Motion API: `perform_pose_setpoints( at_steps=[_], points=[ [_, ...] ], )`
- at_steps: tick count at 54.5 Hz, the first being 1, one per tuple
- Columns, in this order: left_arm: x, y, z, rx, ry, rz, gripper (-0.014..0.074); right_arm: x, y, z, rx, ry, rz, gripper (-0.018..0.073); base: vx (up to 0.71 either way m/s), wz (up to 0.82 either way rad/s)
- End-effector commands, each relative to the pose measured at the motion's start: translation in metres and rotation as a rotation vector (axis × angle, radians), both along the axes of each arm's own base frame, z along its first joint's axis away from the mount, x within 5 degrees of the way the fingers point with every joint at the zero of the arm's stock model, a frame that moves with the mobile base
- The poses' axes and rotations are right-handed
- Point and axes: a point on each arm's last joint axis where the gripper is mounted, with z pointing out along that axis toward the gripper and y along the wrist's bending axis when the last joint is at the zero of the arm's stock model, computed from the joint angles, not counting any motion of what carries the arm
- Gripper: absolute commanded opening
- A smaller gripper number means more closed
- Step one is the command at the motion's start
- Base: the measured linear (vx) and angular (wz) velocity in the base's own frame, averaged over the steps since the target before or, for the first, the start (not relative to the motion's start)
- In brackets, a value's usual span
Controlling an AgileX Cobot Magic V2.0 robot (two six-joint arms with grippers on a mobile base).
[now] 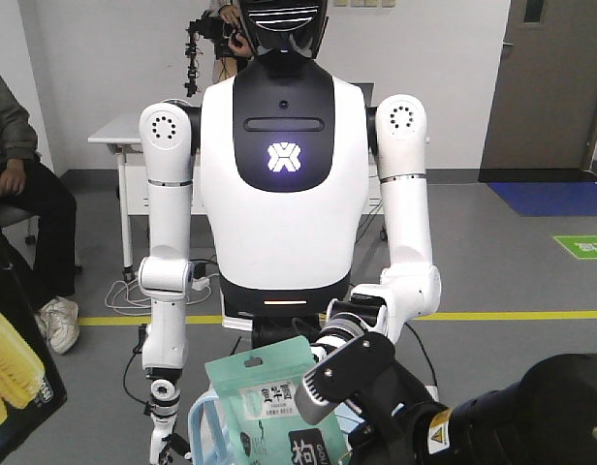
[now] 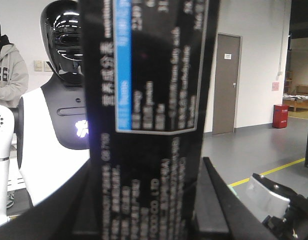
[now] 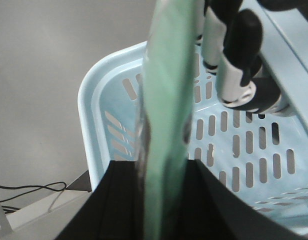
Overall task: Pick snacks and fruit into basket
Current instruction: 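Lower the goji bag into the basket and open the right gripper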
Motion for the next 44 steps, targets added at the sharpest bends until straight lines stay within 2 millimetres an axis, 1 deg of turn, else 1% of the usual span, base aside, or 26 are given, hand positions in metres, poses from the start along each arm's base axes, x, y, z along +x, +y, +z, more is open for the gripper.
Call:
perform_pose_setpoints(
  at_steps=[1, 19, 33, 44],
  points=[
    [-0.0027, 0.0006, 0.0107, -0.020, -0.024, -0.010, -0.0007, 0.0007, -0.0003, 0.0192, 0.043, -0.090, 0.019, -0.0008, 0.00, 0.00],
    [-0.0027, 0.0006, 0.0107, -0.020, -0.024, -0.010, -0.0007, -0.0066, -0.0019, 0.0146, -0.035, -0.082, 0.155, -0.0008, 0.00, 0.00],
    [-0.0027, 0.0006, 0.0107, -0.020, -0.024, -0.010, -0.0007, -0.0064, -0.0018, 0.0149, -0.034, -0.089, 0.159, -0.0008, 0.00, 0.00],
    [-0.0027, 0.0006, 0.0107, -0.020, -0.024, -0.010, -0.0007, -0.0040, 0.0003, 0.0102, -0.038, -0.071, 0.158, -0.0008, 0.00, 0.00]
  ],
)
